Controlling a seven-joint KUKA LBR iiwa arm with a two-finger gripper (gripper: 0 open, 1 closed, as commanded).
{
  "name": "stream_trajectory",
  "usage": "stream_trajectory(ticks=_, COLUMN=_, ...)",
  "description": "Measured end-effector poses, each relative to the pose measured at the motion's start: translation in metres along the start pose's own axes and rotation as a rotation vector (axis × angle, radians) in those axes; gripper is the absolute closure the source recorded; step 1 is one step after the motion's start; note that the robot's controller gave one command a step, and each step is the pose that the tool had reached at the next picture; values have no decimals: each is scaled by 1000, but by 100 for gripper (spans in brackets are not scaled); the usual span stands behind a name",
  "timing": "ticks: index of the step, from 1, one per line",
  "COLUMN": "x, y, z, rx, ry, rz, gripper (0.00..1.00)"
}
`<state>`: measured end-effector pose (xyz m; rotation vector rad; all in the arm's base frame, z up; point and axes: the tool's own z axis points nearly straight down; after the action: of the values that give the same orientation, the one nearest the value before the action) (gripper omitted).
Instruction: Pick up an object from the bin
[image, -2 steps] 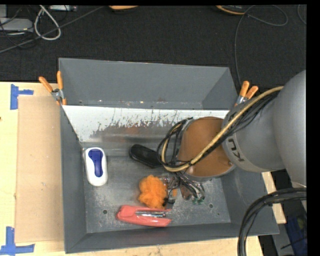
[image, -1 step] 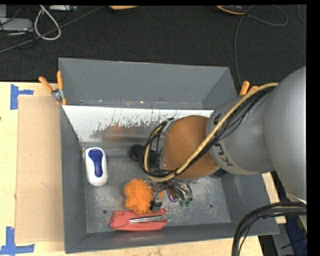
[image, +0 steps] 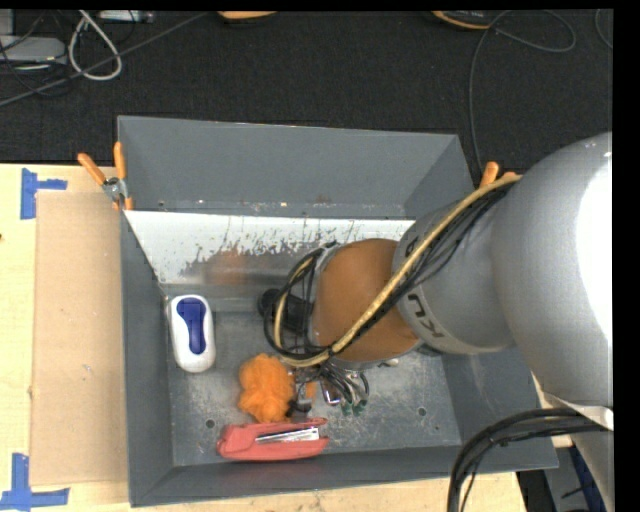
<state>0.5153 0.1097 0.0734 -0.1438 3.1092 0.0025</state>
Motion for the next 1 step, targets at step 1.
stream_trajectory(ticks=1, x=3, y=41, z=0, rx=-6, ry=-5, rz=103, gripper=100)
